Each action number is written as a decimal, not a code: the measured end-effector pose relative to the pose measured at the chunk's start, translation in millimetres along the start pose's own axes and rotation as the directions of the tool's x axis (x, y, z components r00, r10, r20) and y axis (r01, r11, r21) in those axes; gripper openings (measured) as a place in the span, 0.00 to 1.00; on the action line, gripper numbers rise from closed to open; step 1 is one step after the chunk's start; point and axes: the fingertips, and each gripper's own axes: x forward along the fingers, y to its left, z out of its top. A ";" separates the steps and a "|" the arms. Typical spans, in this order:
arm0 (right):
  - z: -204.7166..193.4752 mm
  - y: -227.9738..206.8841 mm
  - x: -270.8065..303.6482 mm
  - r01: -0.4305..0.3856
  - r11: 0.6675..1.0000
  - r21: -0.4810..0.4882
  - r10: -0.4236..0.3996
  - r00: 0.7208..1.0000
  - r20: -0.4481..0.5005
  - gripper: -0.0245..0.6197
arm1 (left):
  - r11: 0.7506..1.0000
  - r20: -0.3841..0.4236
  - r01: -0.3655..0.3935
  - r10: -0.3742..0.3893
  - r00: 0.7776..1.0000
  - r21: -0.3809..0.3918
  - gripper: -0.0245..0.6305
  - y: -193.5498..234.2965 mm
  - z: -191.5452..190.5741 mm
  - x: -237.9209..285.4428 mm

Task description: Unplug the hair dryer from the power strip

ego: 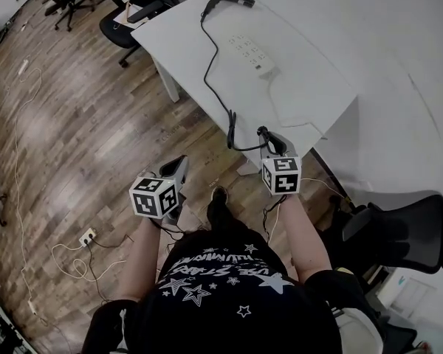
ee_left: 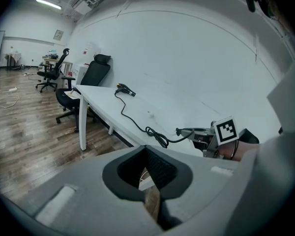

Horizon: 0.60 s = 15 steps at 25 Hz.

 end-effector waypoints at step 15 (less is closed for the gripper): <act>-32.7 7.6 -36.5 0.022 0.994 0.109 -0.019 0.999 -0.032 0.15 | 1.000 0.050 -0.010 0.011 0.999 -0.015 0.05 -25.7 -33.4 -50.3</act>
